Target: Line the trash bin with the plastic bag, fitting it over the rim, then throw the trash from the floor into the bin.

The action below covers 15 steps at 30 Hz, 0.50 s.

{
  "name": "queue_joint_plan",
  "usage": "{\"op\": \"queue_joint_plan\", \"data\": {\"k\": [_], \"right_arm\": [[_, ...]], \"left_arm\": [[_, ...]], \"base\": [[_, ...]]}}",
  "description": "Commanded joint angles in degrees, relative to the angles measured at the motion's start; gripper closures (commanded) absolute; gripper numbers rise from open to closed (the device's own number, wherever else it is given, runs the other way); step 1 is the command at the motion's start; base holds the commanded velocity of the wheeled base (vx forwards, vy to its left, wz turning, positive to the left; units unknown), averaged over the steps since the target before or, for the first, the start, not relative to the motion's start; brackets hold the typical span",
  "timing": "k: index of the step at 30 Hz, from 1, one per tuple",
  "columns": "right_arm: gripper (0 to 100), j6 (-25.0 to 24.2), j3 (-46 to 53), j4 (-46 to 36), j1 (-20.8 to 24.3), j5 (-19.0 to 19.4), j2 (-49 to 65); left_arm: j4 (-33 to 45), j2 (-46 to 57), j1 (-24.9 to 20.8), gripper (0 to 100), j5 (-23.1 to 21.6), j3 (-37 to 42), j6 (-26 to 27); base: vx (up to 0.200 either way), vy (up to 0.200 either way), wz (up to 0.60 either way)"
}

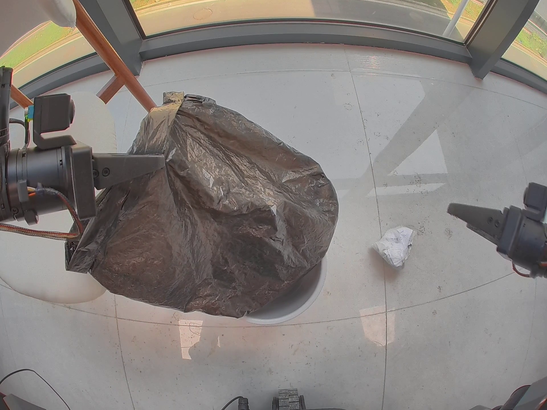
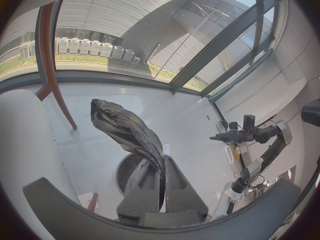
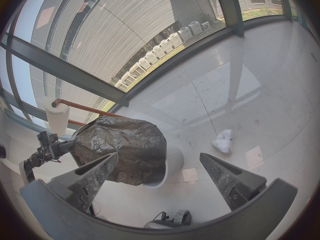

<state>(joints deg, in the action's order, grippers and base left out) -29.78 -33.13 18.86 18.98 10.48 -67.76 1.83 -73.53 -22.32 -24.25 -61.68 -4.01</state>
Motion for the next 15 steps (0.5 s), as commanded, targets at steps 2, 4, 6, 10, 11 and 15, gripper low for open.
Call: {"op": "queue_joint_plan", "data": {"k": [2, 4, 6, 10, 11, 15], "right_arm": [[0, 0.3, -3.3, 8.5, 1.7, 0.3, -15.3], [0, 1.0, -4.0, 11.1, 1.8, 0.1, -18.6], [100, 1.5, -5.5, 14.1, 1.8, -0.2, -22.2], [100, 1.5, -10.9, 16.0, 1.9, -1.0, -29.6], [100, 1.5, -12.0, 15.9, 2.0, -1.3, -30.9], [100, 1.2, -17.4, 16.1, 2.8, -2.9, -36.5]], "left_arm": [[1.2, -0.6, -0.1, 100, 0.4, -0.6, 1.9], [1.2, -0.6, -0.2, 100, 0.4, -0.5, 1.9], [1.2, -0.6, -0.3, 100, 0.4, -0.5, 2.0], [1.2, -1.5, -0.5, 100, 0.4, -0.2, 2.1], [1.2, -1.5, -0.6, 100, 0.4, -0.2, 2.1], [1.2, -1.3, -1.4, 100, 0.5, -0.1, 2.0]], "base": [[0.0, 0.0, 0.0], [0.0, 0.0, 0.0], [0.0, 0.0, 0.0], [0.0, 0.0, 0.0], [0.0, 0.0, 0.0], [0.0, 0.0, 0.0]]}}
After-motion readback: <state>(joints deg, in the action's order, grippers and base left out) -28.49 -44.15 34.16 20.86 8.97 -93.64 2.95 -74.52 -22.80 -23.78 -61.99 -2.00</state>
